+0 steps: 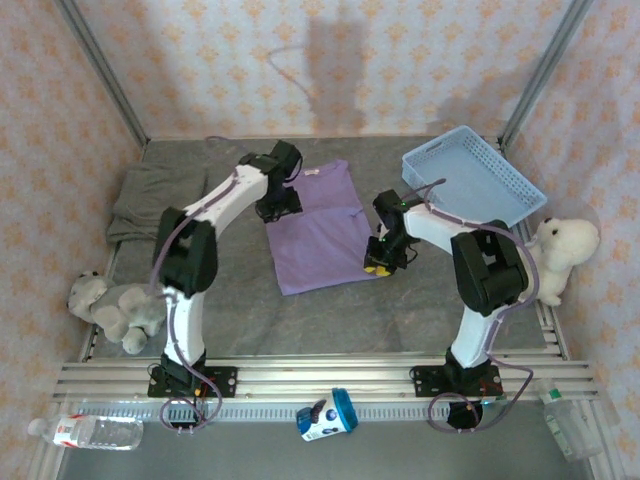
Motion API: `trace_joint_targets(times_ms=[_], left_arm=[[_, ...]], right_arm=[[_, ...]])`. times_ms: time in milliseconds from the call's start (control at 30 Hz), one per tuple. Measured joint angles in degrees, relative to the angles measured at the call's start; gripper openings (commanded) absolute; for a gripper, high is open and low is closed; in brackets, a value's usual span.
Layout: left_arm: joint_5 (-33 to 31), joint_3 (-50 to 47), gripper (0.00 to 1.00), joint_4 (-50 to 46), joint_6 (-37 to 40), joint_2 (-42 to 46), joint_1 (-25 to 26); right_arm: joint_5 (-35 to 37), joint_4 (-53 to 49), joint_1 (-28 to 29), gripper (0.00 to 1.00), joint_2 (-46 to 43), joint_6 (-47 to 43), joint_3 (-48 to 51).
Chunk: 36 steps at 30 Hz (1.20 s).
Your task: Fold and stack the mixed laundry pile
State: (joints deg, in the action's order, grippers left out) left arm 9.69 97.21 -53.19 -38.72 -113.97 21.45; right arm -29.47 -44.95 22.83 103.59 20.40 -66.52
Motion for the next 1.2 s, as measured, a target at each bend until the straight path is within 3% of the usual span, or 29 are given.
trace_joint_targets(times_ms=[200, 500, 600, 733, 867, 1067, 1200], left_arm=[[3.7, -20.2, 0.6, 5.5, -7.1, 15.6, 1.9], [3.9, -36.5, 0.62, 12.6, -20.4, 18.3, 10.5], [3.2, -39.6, 0.63, 14.6, -24.7, 21.6, 12.0], [1.4, -43.6, 0.66, 16.1, -29.6, 27.1, 12.6], [0.1, -47.0, 0.67, 17.6, -33.6, 30.4, 12.7], [-1.2, -48.6, 0.65, 19.6, -39.1, 30.7, 14.8], [-2.3, -48.6, 0.56, 20.9, -42.3, 30.2, 16.2]], right_arm=[[1.6, -1.2, 0.0, 0.53, -3.8, 0.2, -0.3], [5.9, 0.0, 0.0, 0.56, -3.5, -0.1, 2.4], [6.4, 2.0, 0.0, 0.47, -1.9, 0.6, 2.8], [7.5, 2.9, 0.0, 0.2, -0.6, 2.2, 2.7], [6.7, 4.9, 0.5, 0.0, -0.7, 3.4, 3.2], [4.5, 9.1, 1.0, 0.0, -2.2, 4.4, 5.6], [3.8, 10.8, 1.0, 0.0, -3.4, 5.1, 7.3]])
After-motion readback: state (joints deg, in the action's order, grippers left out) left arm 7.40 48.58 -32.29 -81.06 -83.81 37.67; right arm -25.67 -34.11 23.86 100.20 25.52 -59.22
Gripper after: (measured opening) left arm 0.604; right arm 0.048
